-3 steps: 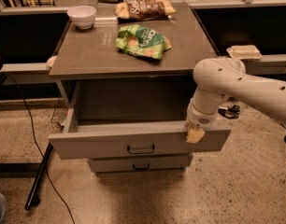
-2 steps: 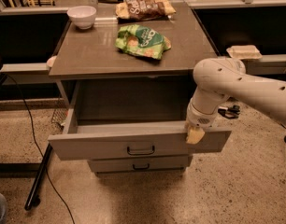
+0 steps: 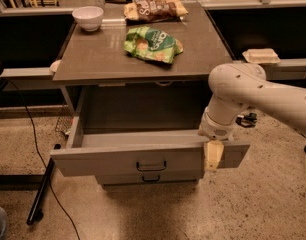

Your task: Open top drawer

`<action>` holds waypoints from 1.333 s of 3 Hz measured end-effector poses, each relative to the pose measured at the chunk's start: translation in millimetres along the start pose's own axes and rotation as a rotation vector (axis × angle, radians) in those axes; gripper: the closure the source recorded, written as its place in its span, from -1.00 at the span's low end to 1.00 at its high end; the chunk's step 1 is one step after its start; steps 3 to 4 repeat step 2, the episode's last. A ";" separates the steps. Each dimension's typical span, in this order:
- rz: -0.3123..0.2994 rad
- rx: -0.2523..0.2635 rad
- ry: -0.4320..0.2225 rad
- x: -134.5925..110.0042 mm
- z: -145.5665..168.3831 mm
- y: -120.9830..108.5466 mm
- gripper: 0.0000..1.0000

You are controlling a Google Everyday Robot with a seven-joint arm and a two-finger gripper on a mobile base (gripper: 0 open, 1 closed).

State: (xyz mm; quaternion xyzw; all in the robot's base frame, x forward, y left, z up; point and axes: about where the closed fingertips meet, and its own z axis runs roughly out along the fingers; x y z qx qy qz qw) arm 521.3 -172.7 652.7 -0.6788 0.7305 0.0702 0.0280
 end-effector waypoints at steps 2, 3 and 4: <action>-0.016 0.067 -0.005 14.8 -59.6 37.1 -1.00; -0.016 0.067 -0.005 14.8 -59.6 37.1 -1.00; -0.016 0.067 -0.005 14.8 -59.6 37.1 -1.00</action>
Offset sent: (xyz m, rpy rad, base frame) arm -0.0478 -0.0340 0.1153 0.0095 -0.1466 0.0276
